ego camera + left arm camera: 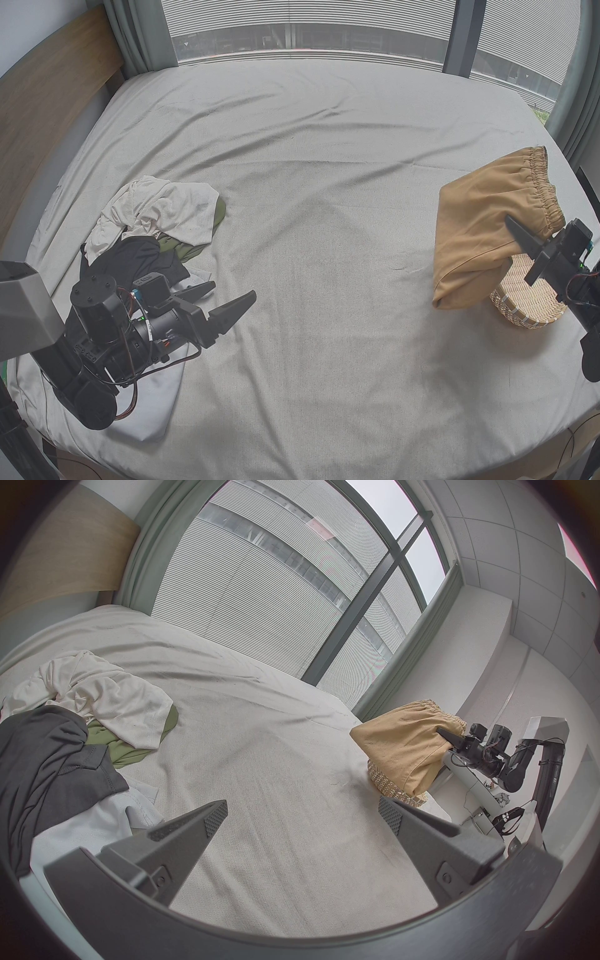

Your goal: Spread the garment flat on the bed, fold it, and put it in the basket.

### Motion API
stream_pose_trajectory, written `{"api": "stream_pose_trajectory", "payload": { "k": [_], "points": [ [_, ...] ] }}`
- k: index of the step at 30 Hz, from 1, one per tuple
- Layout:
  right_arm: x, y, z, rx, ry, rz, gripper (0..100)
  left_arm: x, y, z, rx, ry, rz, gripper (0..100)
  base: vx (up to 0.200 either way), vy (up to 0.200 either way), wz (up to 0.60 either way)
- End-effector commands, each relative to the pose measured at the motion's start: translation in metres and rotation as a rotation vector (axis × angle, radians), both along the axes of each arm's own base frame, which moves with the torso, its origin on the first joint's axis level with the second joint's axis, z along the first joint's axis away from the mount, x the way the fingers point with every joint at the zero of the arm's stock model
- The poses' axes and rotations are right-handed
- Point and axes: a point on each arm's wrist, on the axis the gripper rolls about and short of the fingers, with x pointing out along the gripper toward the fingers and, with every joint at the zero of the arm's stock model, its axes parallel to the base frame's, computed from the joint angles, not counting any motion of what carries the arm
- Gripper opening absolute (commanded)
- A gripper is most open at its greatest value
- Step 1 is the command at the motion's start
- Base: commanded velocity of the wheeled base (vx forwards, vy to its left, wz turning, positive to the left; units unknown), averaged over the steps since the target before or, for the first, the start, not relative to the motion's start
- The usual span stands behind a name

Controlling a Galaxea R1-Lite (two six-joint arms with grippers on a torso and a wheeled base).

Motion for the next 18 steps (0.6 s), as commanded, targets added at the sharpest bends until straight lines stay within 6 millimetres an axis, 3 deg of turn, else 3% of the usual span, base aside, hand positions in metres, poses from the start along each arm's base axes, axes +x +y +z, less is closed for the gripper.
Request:
{"api": "stream_pose_trajectory", "payload": {
  "k": [1,18],
  "points": [
    [0.005,-0.018,0.004,-0.004,-0.011,-0.073,0,0.000,0.000,-0.001,0.001,0.005,-0.001,100,0.000,0.000,0.00],
    [0.006,-0.070,0.004,-0.102,0.031,-0.302,0,0.000,-0.001,-0.001,0.000,0.006,-0.003,100,0.000,0.000,0.00]
  ]
}}
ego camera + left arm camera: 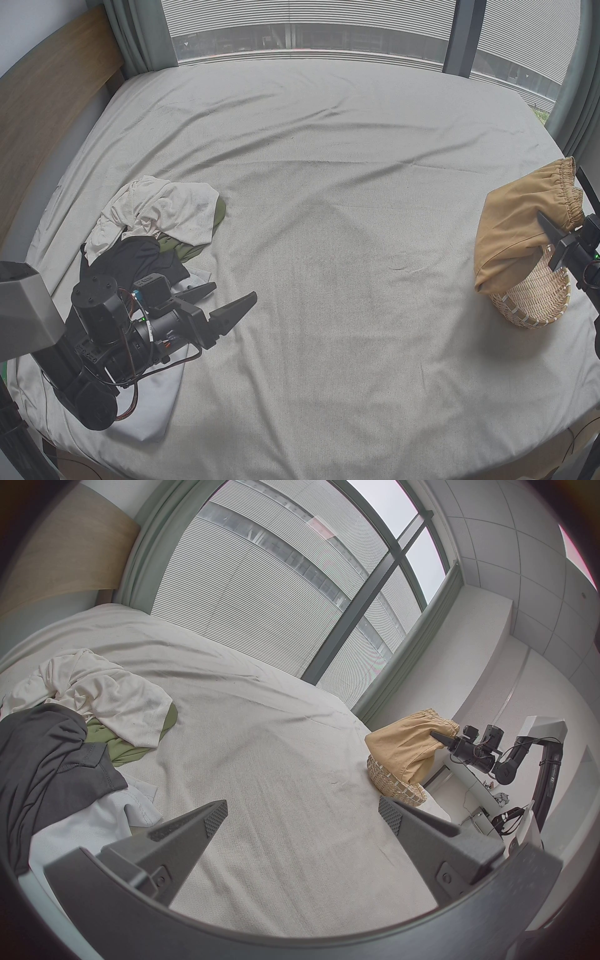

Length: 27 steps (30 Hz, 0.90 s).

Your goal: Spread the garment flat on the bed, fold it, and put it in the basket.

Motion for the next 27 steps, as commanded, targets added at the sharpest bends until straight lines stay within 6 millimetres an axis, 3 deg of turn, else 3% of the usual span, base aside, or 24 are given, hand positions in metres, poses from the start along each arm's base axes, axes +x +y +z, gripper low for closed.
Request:
{"api": "stream_pose_trajectory", "payload": {
  "k": [1,12,13,22,27],
  "points": [
    [-0.001,-0.012,-0.001,-0.019,0.013,-0.051,0,0.000,0.000,-0.001,0.000,0.001,0.000,100,0.000,0.000,0.00],
    [0.000,-0.026,-0.012,-0.043,0.073,-0.107,0,0.000,0.000,0.000,0.000,0.000,-0.001,100,0.000,0.000,0.00],
    [0.000,-0.026,-0.012,-0.043,0.073,-0.107,100,0.000,0.000,0.000,0.000,0.000,-0.001,100,0.000,0.000,0.00],
    [-0.003,-0.026,-0.011,-0.044,0.071,-0.110,100,0.000,0.000,-0.001,0.000,0.001,-0.001,100,0.000,0.000,0.00],
    [-0.014,-0.025,0.005,-0.057,0.029,-0.127,100,0.000,0.000,-0.001,0.000,0.001,-0.001,100,0.000,0.000,0.00]
  ]
}}
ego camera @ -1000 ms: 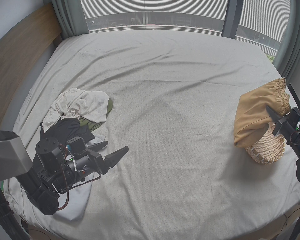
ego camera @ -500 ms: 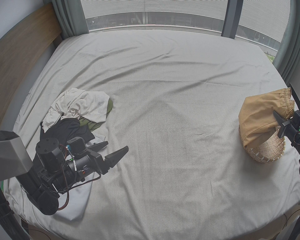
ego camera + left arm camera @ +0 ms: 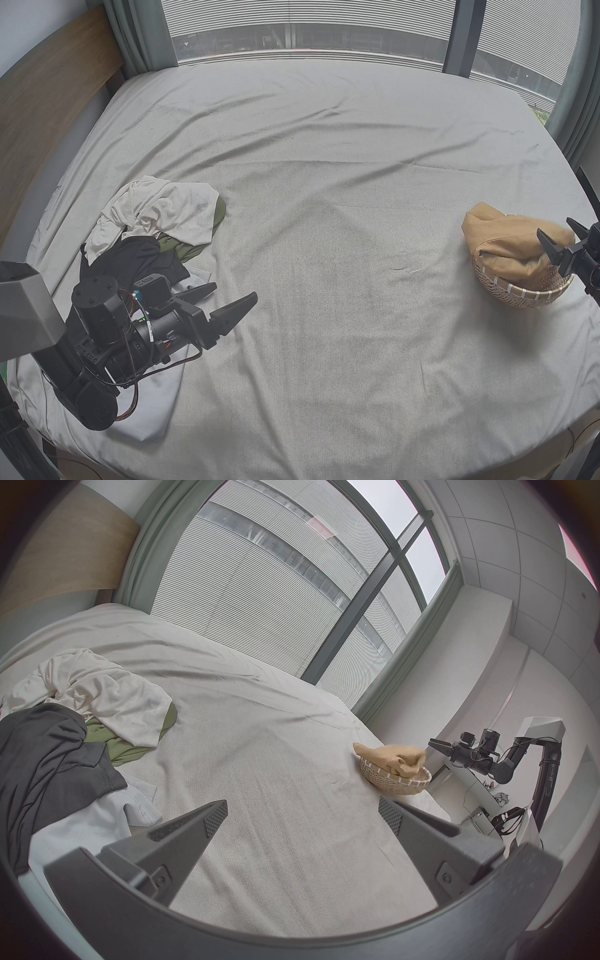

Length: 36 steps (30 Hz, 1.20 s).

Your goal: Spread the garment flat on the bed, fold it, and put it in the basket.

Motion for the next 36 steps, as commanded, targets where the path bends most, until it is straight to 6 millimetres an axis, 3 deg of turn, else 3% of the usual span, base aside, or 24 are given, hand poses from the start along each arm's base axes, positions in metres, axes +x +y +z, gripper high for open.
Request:
{"api": "stream_pose_trajectory", "payload": {
  "k": [1,8,15,24,31,36],
  "points": [
    [-0.012,0.002,0.016,-0.013,-0.033,-0.008,100,0.000,0.000,0.000,0.000,0.001,0.000,100,0.000,0.000,0.00],
    [-0.027,0.025,0.030,-0.012,-0.028,0.063,100,-0.001,-0.002,0.000,-0.001,0.000,-0.006,100,0.000,0.000,0.00],
    [-0.023,0.086,0.002,0.026,0.082,0.346,100,-0.002,-0.002,0.003,-0.003,-0.007,-0.008,100,0.000,0.000,0.00],
    [-0.026,0.135,-0.025,0.025,0.087,0.573,100,-0.011,0.002,0.010,-0.013,-0.019,-0.018,100,0.000,0.000,0.00],
    [-0.030,0.148,-0.033,0.024,0.097,0.627,100,-0.023,0.006,0.018,-0.020,-0.035,-0.057,100,0.000,0.000,0.00],
    [-0.040,0.152,-0.029,0.023,0.080,0.642,100,-0.048,0.018,0.038,-0.042,-0.092,-0.049,100,0.000,0.000,0.00]
  ]
}}
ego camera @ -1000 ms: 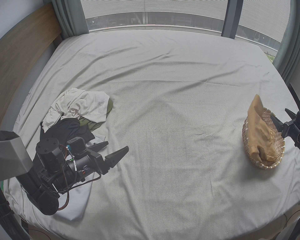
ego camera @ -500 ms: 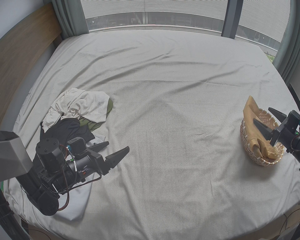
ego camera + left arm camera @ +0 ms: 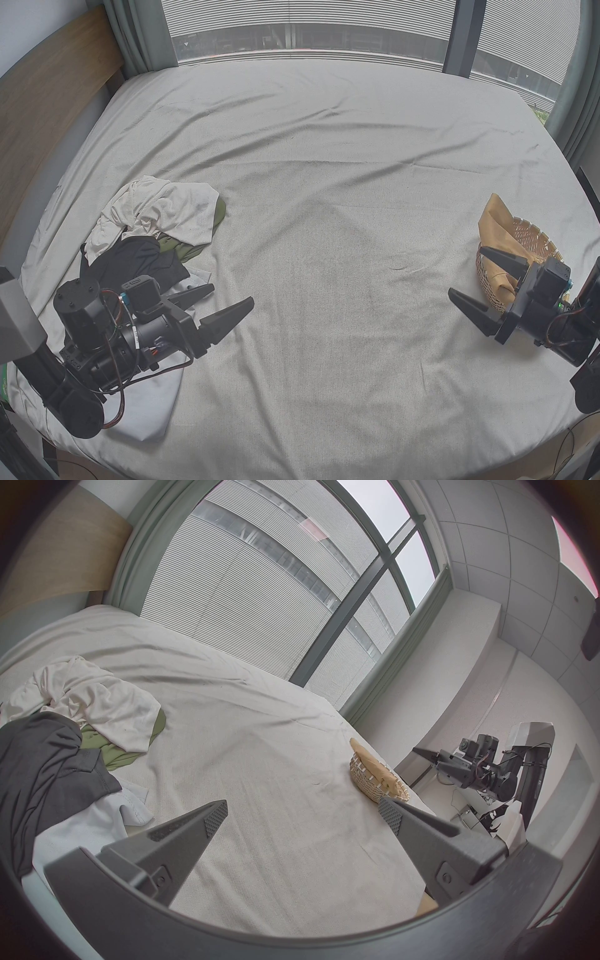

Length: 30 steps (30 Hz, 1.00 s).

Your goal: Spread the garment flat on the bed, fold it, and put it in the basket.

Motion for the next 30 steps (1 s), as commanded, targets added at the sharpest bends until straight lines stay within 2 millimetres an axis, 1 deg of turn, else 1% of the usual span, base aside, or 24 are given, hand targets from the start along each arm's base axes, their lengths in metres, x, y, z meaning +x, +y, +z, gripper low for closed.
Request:
{"api": "stream_pose_trajectory", "payload": {
  "k": [1,3,4,6,9,11,12,14,17,20,26,29,30],
  "points": [
    [-0.013,0.004,0.006,0.008,-0.024,0.014,100,-0.038,0.017,0.029,-0.039,-0.090,0.009,100,0.000,0.000,0.00],
    [-0.020,0.003,0.011,0.017,-0.046,-0.002,100,-0.056,0.024,0.032,-0.043,-0.098,0.019,100,0.000,0.000,0.00],
    [-0.022,0.002,0.013,0.019,-0.050,-0.012,100,-0.068,0.029,0.033,-0.042,-0.101,0.025,100,0.000,0.000,0.00],
    [-0.031,-0.001,0.012,0.029,-0.040,-0.027,100,-0.085,0.039,0.035,-0.046,-0.118,0.048,100,0.000,0.000,0.00],
    [-0.043,-0.005,0.010,0.048,-0.026,-0.039,100,-0.101,0.047,0.042,-0.064,-0.154,0.086,100,0.000,0.000,0.00],
    [-0.051,-0.008,0.010,0.058,-0.029,-0.052,100,-0.109,0.052,0.045,-0.068,-0.159,0.127,100,0.000,0.000,0.00],
    [-0.059,-0.011,0.010,0.064,-0.038,-0.064,100,-0.115,0.055,0.048,-0.071,-0.164,0.139,100,0.000,0.000,0.00],
    [-0.067,-0.014,0.012,0.073,-0.054,-0.078,100,-0.123,0.057,0.049,-0.069,-0.163,0.138,100,0.000,0.000,0.00],
    [-0.080,-0.021,0.014,0.103,-0.058,-0.127,100,-0.140,0.062,0.049,-0.060,-0.145,0.136,100,0.000,0.000,0.00],
    [-0.093,-0.027,0.015,0.144,-0.042,-0.195,100,-0.157,0.068,0.044,-0.041,-0.102,0.137,100,0.000,0.000,0.00],
    [-0.120,-0.040,0.011,0.154,-0.004,-0.280,100,-0.185,0.078,0.030,-0.010,-0.023,0.154,100,0.000,0.000,0.00],
    [-0.130,-0.046,0.008,0.157,0.006,-0.312,100,-0.195,0.081,0.024,-0.005,-0.005,0.157,100,0.000,0.000,0.00],
    [-0.138,-0.049,0.006,0.157,0.005,-0.334,100,-0.203,0.084,0.020,-0.001,0.005,0.158,100,0.000,0.000,0.00]
  ]
}}
